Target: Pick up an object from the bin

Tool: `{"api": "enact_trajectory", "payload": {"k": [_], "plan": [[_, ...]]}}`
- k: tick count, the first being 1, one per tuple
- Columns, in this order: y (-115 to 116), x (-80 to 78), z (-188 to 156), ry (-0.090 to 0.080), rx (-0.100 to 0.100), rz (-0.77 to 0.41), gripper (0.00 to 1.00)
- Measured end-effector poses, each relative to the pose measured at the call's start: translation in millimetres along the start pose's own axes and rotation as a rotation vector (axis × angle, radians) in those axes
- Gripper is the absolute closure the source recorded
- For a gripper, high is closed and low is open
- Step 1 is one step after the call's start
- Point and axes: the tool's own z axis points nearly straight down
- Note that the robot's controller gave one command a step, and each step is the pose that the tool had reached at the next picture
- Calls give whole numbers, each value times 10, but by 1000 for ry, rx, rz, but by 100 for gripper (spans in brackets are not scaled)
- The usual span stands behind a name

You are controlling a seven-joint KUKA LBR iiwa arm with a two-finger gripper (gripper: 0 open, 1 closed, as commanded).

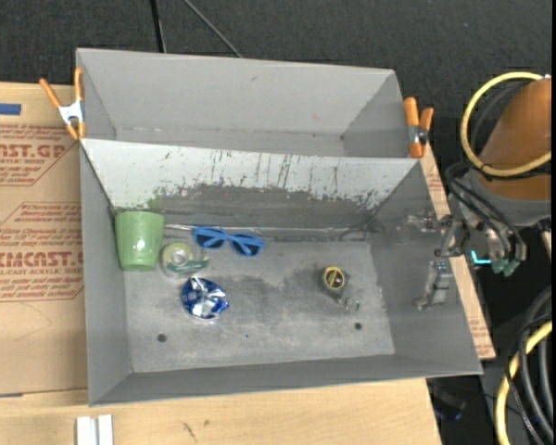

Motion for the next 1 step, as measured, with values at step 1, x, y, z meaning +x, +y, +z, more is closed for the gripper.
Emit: {"api": "enact_trajectory", "payload": {"k": [1], "plan": [[614, -321, 1630, -1, -2, 232, 0]]}}
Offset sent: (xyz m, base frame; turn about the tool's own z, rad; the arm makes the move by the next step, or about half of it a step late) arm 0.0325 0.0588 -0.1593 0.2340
